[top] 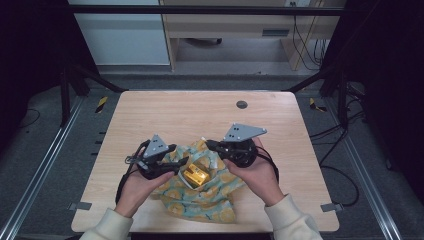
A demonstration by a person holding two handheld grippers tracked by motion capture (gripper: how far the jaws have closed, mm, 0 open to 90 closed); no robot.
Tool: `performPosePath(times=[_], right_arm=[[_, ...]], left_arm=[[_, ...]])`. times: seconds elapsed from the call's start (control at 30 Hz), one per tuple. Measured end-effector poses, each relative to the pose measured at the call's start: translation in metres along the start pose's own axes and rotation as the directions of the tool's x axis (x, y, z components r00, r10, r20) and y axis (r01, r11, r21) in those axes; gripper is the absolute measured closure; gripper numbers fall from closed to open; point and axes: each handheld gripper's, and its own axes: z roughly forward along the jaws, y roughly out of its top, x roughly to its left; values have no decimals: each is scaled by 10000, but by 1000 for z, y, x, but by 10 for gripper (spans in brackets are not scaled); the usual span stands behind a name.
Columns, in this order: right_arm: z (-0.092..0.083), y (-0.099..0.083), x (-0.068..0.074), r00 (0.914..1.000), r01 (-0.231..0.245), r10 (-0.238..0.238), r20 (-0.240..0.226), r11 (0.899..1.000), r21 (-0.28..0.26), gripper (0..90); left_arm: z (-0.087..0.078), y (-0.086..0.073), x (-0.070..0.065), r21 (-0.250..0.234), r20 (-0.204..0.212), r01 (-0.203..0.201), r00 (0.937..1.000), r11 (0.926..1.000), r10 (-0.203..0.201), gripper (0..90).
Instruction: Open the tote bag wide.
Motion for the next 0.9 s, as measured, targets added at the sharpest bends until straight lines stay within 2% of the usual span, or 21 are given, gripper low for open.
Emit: performPosePath(times=[0.13, 0.2, 0.3, 0.4, 0.47, 0.5, 0.53, 0.6, 0.7, 0.8, 0.9], right_arm=[[0, 1, 4, 9999, 53, -54, -132, 10000, -18, 899], [-1, -1, 7, 9998, 26, -27, -214, 10000, -55, 899], [-6, -10, 14, 9992, -89, 88, -398, 10000, -15, 899], [-7, -16, 19, 9981, -196, 197, -590, 9998, 22, 898], [-8, -25, 26, 9965, -224, 231, -804, 9997, 87, 898], [-9, -32, 31, 9953, -245, 256, -929, 9996, 125, 897], [-9, -32, 31, 9953, -245, 256, -929, 9996, 125, 897], [-10, -41, 38, 9935, -270, 285, -1106, 9995, 152, 896], [-9, -56, 49, 9898, -249, 295, -1396, 9991, 341, 893], [-9, -70, 57, 9861, -111, 192, -1652, 9987, 503, 889], [-4, -80, 61, 9834, 56, 95, -1814, 9965, 829, 886]], left_arm=[[15, 10, 2, 23, 310, 11, 9995, 10000, -12, 483], [16, 13, 1, -307, 245, -19, 9997, 9995, 27, 650], [7, 14, -1, -714, 61, -52, 10000, 9974, 56, 857], [-9, 9, -5, -1162, -96, 69, 9999, 9932, -80, 885], [-21, 0, -10, -1398, -103, 117, 9999, 9901, -132, 886], [-26, -5, -12, -1438, -87, 83, 9999, 9896, -96, 882], [-30, -11, -15, -1410, -78, 29, 10000, 9900, -40, 882], [-37, -26, -21, -1484, 105, 120, 9999, 9889, -106, 880], [-44, -45, -32, -1355, 152, -87, 9998, 9907, 108, 881], [-50, -58, -40, -1053, 182, -573, 9981, 9928, 595, 885], [-53, -66, -41, -753, 409, -581, 9973, 9955, 613, 889]])
